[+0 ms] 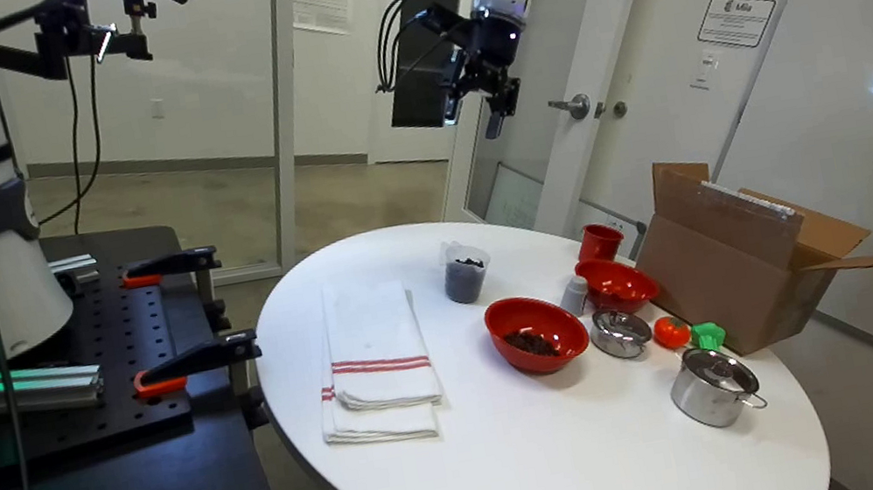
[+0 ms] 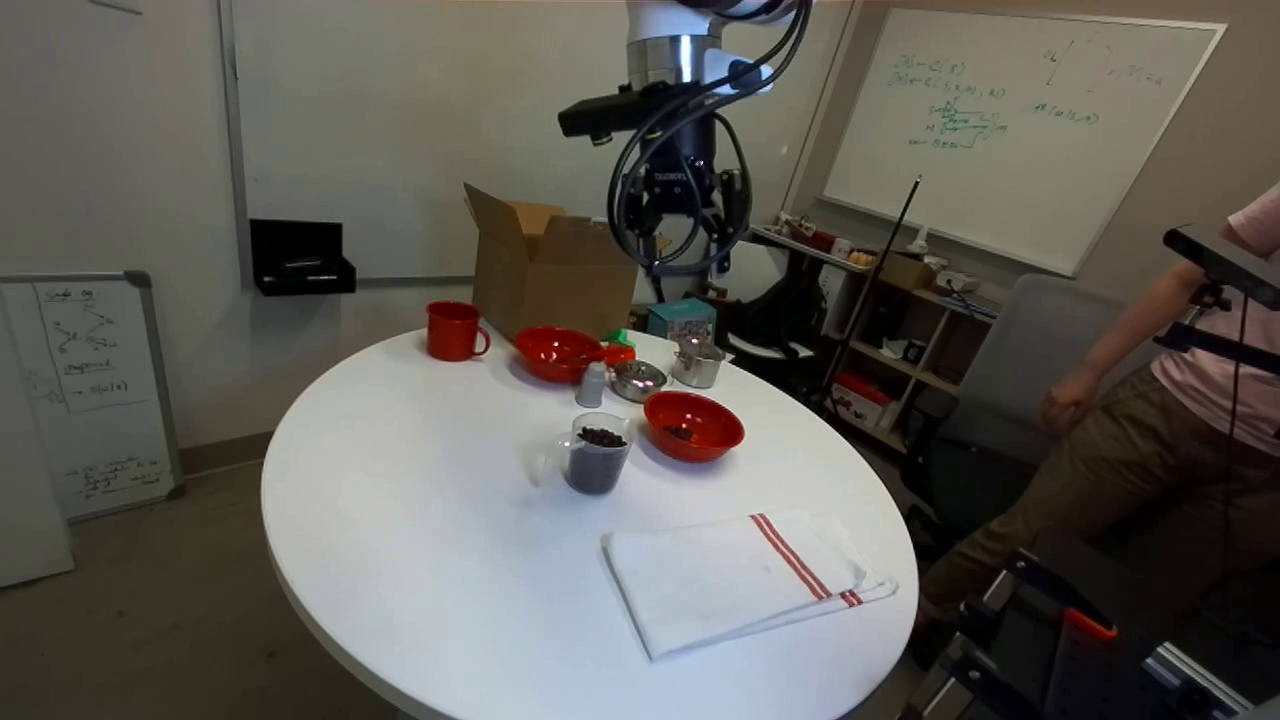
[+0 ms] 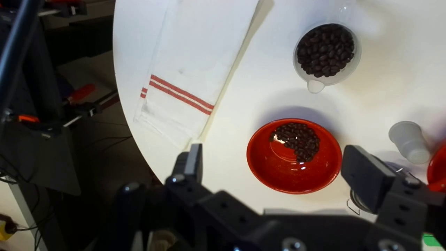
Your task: Pick up the cup and pour its content in the red bowl.
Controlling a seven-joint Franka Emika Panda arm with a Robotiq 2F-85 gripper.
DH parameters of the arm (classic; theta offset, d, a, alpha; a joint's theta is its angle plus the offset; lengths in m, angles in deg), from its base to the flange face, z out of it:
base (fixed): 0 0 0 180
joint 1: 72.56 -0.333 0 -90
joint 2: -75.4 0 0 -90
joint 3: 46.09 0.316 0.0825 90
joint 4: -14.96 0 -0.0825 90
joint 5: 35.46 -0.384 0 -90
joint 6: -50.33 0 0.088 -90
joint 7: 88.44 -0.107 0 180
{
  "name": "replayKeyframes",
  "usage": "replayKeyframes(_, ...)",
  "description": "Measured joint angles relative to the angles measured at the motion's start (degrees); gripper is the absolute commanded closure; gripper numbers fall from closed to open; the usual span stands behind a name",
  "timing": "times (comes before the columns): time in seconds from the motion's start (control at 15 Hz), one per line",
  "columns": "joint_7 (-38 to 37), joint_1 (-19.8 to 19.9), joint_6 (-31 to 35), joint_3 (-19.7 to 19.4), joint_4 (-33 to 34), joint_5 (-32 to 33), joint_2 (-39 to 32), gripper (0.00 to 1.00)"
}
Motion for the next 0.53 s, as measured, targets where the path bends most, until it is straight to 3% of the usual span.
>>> replayKeyframes(0.53,-11.8,-5.3,-2.9,-1.3,14.9,2.3,-14.0,0.00)
